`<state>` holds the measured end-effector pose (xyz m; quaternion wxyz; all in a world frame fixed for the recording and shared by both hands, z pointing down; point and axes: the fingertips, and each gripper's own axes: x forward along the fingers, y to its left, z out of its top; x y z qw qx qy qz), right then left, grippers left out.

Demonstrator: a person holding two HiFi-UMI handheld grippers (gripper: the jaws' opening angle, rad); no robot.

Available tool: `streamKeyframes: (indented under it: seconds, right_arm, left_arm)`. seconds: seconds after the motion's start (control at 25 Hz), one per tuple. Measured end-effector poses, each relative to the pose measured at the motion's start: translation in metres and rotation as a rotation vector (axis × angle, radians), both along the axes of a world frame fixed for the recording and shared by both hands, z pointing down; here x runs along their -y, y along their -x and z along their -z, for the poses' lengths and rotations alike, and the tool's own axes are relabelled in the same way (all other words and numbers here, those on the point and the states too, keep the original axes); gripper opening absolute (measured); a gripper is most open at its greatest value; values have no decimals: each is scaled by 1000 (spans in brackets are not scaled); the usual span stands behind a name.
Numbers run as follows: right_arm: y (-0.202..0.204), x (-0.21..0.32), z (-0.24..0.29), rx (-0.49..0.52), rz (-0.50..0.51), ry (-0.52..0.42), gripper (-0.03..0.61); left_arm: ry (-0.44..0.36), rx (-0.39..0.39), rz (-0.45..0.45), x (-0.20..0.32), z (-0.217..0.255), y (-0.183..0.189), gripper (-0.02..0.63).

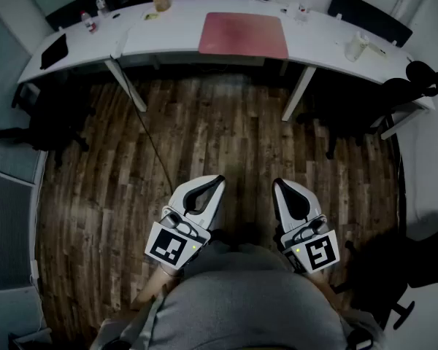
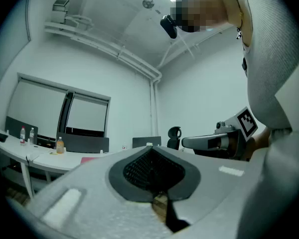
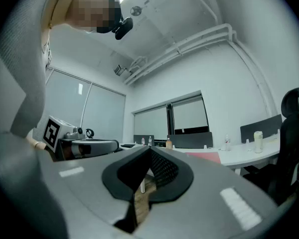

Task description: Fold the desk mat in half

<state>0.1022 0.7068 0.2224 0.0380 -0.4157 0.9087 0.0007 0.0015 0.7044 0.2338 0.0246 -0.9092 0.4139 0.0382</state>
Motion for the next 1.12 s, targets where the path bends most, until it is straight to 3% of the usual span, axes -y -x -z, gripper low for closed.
streamKeyframes:
  seconds: [0.52,0.76,0.92,1.12]
  right_arm:
    - [2,2,-7,-11,2,13,2]
    - [10,2,-14,-111,-41,-37,2]
    - [23,-1,-17,-85,-27,-34,2]
    - [28,4,-30,-101,-108,-1,2]
  left_arm:
    - [0,7,-5,4,-1,-1,-5]
    - [7,12,-8,4,-6,6,-5]
    - [18,22,-20,3,-12,16,-5]
    - [22,25,-43,4,-18,30,-5]
